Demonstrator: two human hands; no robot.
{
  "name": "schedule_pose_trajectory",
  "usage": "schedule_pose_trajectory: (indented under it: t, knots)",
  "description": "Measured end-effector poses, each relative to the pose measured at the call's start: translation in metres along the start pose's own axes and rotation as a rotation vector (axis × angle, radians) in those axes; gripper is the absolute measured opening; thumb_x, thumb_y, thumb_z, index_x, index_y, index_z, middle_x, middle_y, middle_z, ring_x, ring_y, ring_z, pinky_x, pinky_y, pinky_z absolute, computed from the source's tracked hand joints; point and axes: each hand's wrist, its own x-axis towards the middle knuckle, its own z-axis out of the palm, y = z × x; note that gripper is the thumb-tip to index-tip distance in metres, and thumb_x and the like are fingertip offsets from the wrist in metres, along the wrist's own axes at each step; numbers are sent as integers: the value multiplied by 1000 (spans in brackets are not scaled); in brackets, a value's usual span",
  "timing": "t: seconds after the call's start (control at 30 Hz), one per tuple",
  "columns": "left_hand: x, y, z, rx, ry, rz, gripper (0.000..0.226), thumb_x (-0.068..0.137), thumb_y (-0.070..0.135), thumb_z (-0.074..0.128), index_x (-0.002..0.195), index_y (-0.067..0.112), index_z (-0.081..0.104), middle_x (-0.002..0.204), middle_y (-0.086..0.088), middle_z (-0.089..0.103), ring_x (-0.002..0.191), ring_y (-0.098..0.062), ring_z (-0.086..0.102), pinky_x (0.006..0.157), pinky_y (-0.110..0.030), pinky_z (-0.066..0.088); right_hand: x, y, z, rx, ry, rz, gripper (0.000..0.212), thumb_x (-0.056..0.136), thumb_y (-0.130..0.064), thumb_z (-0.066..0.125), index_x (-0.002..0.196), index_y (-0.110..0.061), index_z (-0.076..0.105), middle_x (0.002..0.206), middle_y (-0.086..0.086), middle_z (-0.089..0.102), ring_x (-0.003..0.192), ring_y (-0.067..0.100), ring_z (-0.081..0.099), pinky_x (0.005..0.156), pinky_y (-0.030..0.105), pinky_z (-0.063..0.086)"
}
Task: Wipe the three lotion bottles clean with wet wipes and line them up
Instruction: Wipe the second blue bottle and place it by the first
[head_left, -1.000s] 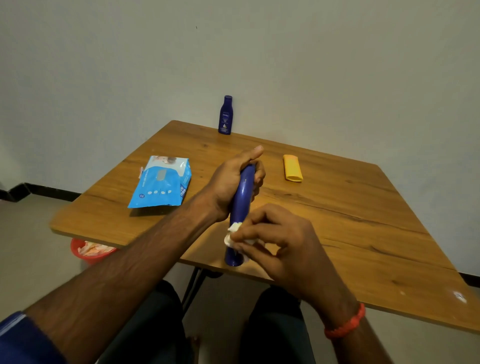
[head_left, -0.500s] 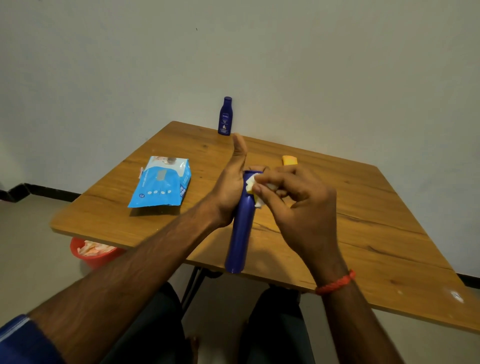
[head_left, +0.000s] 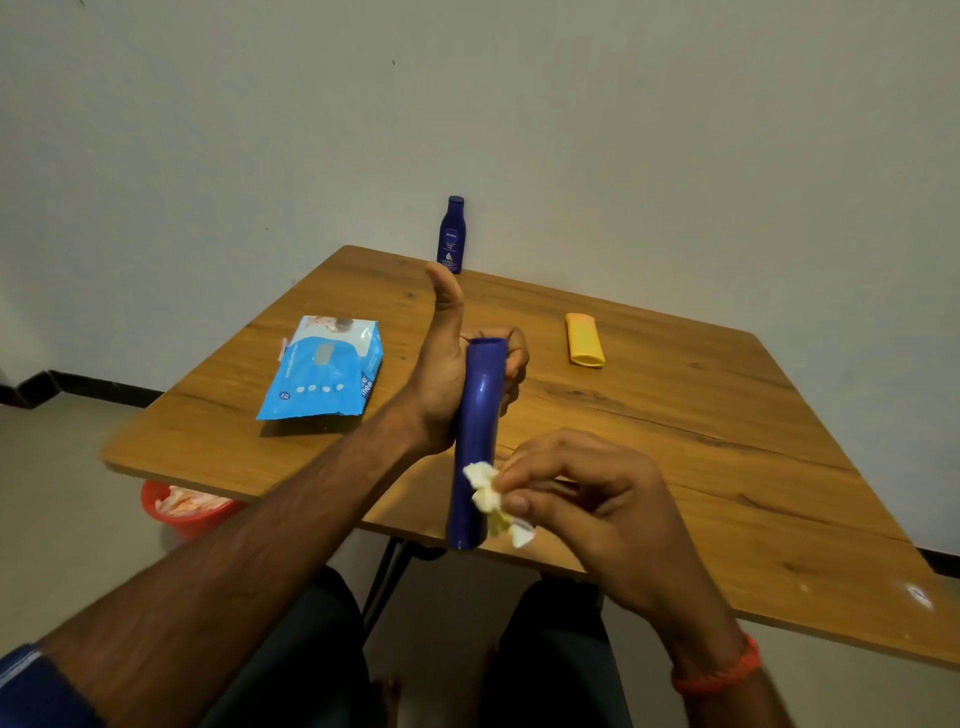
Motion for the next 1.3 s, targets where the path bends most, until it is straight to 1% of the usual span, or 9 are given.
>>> schedule_pose_trajectory:
  t: [0.13,0.33,0.47,0.6,0.67,0.8,0.97,1.13,1.3]
  knots:
    - [0,-1,1,-16,64,18,67,83,74,39,66,11,53,56,-1,52,50,-12,47,52,-23,42,2,-2,-9,320,218,103,28,85,-14,66,109,-28,73,111,-2,69,102,23,67,79,33,59]
    - [0,-4,2,-22,232,-13,48,80,63,63,68,16,64,62,0,60,56,-14,56,63,-29,48,14,-1,-5,470,249,156,28,91,-12,62,115,-22,72,127,8,64,115,26,65,88,37,58]
    - [1,-4,2,63,295,-17,50,84,64,59,66,18,65,64,0,62,57,-14,58,66,-31,50,19,1,1,221,252,90,24,85,-14,72,109,-15,69,117,0,67,115,19,63,88,37,59]
    - [0,-5,3,148,324,3,46,88,59,60,69,18,65,70,-1,64,60,-15,58,64,-31,51,33,3,5,-317,348,-30,15,81,-29,75,93,-27,66,94,-21,63,95,0,60,79,8,46]
    - [1,-5,5,140,352,11,43,89,55,61,67,19,66,68,0,63,59,-14,58,65,-31,51,40,2,4,-428,380,-24,15,81,-32,77,89,-29,65,87,-19,62,87,1,56,73,4,38]
    - [5,-2,5,88,417,28,39,91,47,62,70,15,63,66,-1,63,57,-14,58,63,-30,52,37,-6,6,-416,263,-103,12,82,-29,74,88,-22,66,83,-16,62,74,3,55,67,11,41]
    - [9,-2,-5,42,550,33,27,98,32,56,75,16,55,59,0,61,51,-14,56,49,-24,48,-3,9,13,-537,-22,-285,35,89,-20,65,124,-24,65,105,-7,63,95,6,55,80,23,44]
    - [12,-9,-12,54,609,32,28,100,28,52,75,16,51,55,1,58,46,-12,54,50,-25,47,-28,25,-1,-567,11,-266,24,94,-32,58,116,-29,66,108,-5,62,98,11,58,73,28,50]
    - [20,-11,-10,130,608,18,28,99,32,50,76,16,53,53,4,57,45,-10,50,50,-26,45,-19,13,11,-635,58,-352,17,94,-20,68,109,-16,75,102,1,69,92,18,60,72,33,48]
